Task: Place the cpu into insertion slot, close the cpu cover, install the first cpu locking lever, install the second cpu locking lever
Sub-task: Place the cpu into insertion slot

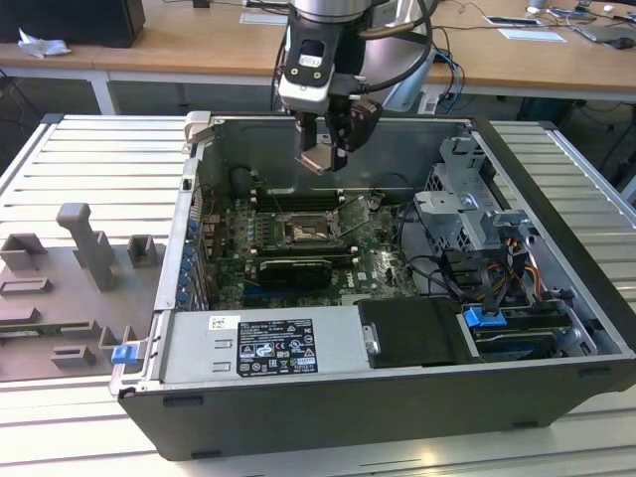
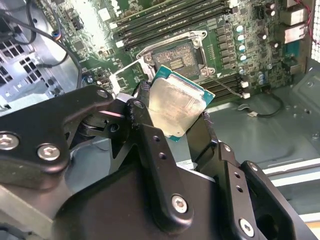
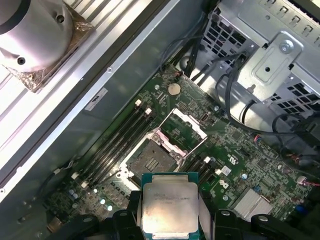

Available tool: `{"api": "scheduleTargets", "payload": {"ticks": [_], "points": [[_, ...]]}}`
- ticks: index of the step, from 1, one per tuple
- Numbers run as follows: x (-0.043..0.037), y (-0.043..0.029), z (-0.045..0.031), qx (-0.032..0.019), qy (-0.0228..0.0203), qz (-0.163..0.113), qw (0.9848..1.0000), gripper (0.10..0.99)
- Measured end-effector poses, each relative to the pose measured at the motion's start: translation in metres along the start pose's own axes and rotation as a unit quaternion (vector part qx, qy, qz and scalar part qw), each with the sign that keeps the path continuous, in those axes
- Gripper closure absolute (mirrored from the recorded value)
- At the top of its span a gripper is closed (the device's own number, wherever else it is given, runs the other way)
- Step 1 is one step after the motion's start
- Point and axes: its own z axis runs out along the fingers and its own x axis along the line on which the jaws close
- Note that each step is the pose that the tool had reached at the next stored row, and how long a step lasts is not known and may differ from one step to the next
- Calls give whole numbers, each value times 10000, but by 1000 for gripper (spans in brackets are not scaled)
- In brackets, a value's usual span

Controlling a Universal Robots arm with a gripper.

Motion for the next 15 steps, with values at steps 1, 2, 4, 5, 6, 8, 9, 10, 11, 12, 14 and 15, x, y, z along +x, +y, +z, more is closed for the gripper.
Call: {"api": "scheduleTargets", "payload": {"ticks": [1,2,4,5,6,8,9,10,11,12,14,15], "points": [[0,0,3,-1,-6,72,10000,549],[0,-1,9,-4,-18,199,9998,549],[-1,-1,15,-6,-30,345,9994,549],[-1,-1,17,-6,-35,397,9992,549],[-1,-1,18,-7,-37,419,9991,549],[-1,-2,22,-8,-40,453,9990,549],[-1,-2,25,-9,-40,457,9989,549],[-1,-2,29,-9,-40,461,9989,549],[-1,-3,32,-8,-40,463,9989,549],[-1,-3,37,-8,-41,465,9989,549],[-1,-4,44,-8,-41,465,9989,549],[-1,-4,48,-8,-41,465,9989,549]]}}
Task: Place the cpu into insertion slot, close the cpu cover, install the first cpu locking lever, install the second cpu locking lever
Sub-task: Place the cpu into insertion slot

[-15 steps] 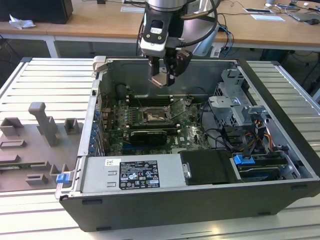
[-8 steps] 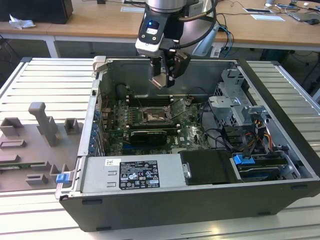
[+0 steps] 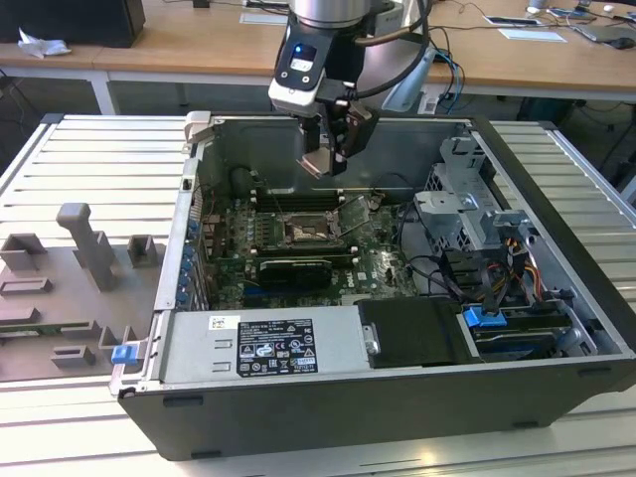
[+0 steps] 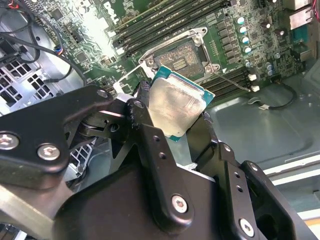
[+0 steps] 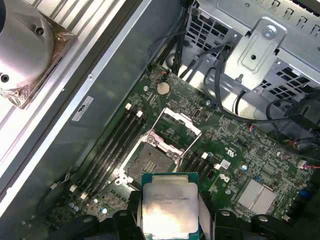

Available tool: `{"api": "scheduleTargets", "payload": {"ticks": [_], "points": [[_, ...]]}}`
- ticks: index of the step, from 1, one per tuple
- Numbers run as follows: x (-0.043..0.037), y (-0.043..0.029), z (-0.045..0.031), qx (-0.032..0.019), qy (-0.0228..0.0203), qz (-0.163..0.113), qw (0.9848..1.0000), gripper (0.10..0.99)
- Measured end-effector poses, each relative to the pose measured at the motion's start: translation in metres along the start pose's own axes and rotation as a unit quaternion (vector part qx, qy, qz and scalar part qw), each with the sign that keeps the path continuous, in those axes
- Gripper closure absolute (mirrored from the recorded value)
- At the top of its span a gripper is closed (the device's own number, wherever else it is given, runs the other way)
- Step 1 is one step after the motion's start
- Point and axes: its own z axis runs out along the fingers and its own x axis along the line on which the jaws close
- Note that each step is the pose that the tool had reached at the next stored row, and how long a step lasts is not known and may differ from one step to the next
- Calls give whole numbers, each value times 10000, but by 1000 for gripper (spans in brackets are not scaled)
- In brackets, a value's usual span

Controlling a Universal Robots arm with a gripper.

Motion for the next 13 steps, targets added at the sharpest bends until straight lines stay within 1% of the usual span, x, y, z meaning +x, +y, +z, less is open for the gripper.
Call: {"api": "scheduleTargets", "payload": {"ticks": [4,10,12,13], "points": [[0,-2,21,0,0,0,10000,549],[-1,-3,30,0,-4,39,10000,549],[0,-3,33,-3,-11,125,9999,549],[-1,-3,34,-5,-20,230,9997,549]]}}
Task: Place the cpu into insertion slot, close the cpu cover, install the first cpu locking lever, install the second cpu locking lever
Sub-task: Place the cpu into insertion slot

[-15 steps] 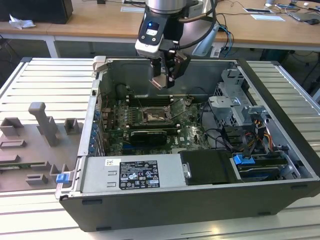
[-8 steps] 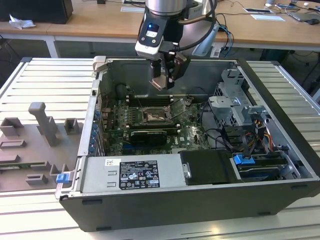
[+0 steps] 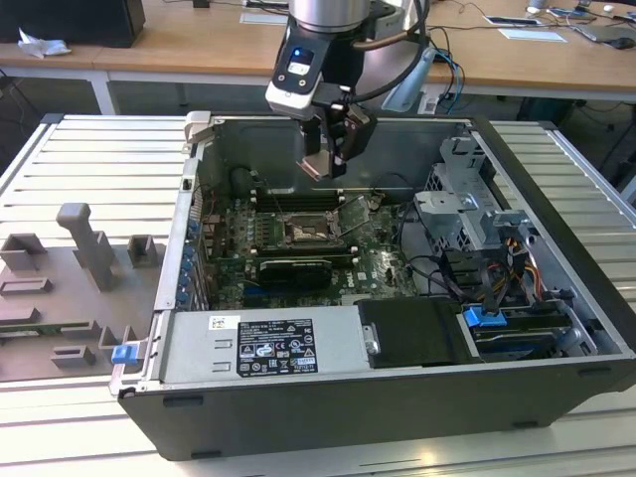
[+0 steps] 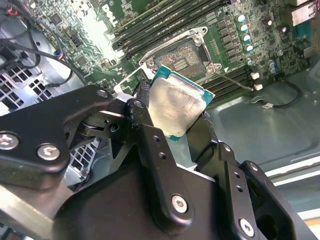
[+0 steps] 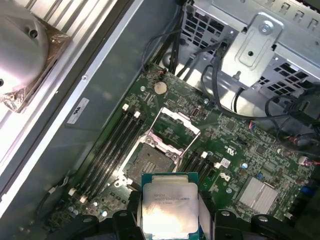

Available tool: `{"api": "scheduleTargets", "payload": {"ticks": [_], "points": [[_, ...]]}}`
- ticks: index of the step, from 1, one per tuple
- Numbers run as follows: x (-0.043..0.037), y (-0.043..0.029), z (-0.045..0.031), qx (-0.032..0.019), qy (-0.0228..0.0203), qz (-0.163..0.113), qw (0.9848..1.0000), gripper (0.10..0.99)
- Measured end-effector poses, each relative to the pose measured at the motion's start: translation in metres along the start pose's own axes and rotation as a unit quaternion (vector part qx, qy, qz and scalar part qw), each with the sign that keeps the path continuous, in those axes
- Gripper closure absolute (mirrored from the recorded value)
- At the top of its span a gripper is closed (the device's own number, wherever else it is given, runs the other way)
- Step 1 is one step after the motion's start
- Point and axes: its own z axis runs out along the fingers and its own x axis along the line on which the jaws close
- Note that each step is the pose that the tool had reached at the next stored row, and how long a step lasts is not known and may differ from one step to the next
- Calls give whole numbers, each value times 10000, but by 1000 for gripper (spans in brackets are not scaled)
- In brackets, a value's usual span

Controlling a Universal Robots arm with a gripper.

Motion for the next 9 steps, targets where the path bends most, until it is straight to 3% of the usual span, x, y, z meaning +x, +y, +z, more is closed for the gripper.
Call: {"api": "scheduleTargets", "payload": {"ticks": [4,9], "points": [[0,-1,8,-6,-30,346,9994,549],[0,-2,25,-13,-69,786,9969,549]]}}
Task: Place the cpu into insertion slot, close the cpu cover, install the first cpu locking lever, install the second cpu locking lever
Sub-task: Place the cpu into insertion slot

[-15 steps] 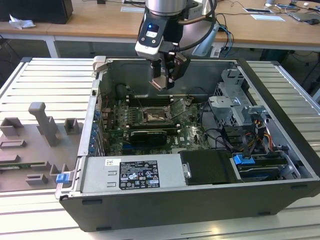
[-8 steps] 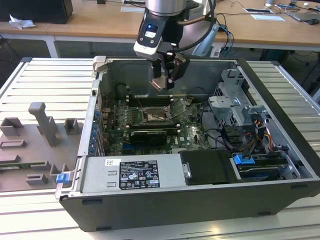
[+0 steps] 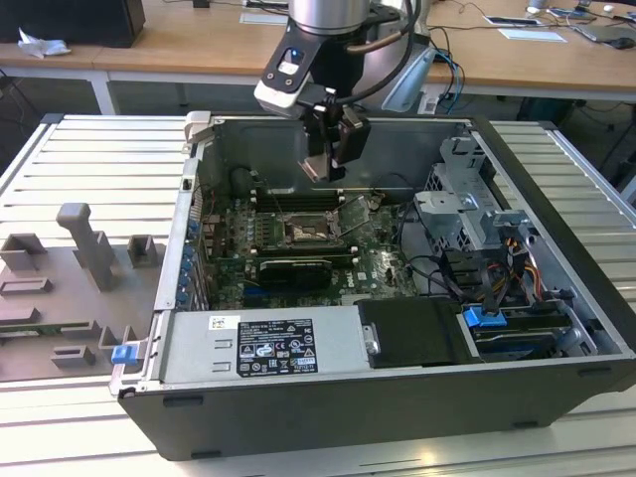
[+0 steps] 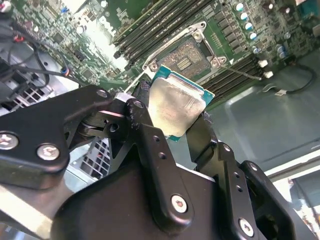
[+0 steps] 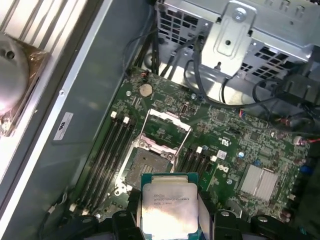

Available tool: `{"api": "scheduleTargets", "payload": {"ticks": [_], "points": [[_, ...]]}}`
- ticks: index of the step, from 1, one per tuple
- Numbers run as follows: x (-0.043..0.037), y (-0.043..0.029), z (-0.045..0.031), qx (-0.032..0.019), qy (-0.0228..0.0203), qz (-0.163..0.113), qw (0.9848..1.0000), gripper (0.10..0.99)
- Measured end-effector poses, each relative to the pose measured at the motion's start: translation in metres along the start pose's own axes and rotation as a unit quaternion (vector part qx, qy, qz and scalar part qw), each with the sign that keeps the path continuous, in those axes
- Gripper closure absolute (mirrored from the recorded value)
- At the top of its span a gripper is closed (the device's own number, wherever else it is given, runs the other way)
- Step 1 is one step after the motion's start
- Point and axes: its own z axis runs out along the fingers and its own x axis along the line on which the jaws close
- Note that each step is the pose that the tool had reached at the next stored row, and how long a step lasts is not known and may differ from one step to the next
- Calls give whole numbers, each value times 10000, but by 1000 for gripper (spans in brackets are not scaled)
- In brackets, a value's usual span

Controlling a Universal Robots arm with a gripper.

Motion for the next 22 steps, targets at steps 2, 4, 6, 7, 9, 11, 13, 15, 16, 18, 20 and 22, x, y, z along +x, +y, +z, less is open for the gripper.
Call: {"api": "scheduleTargets", "payload": {"ticks": [2,4,6,7,9,11,13,15,16,18,20,22], "points": [[0,-1,3,-1,-7,77,10000,549],[0,-1,10,-3,-10,123,9999,549],[-1,-2,26,-3,-12,139,9999,549],[-1,-3,33,-3,-12,141,9999,549],[-1,-4,48,-2,-12,142,9999,549],[-1,-5,60,-2,-12,144,9999,549],[-1,-7,74,-1,-12,147,9999,549],[-2,-7,77,0,-14,159,9999,549],[-2,-7,79,-1,-15,170,9999,549],[-2,-7,81,-2,-17,203,9998,549],[-2,-7,85,-3,-21,253,9997,549],[-2,-8,91,-4,-25,301,9995,549]]}}
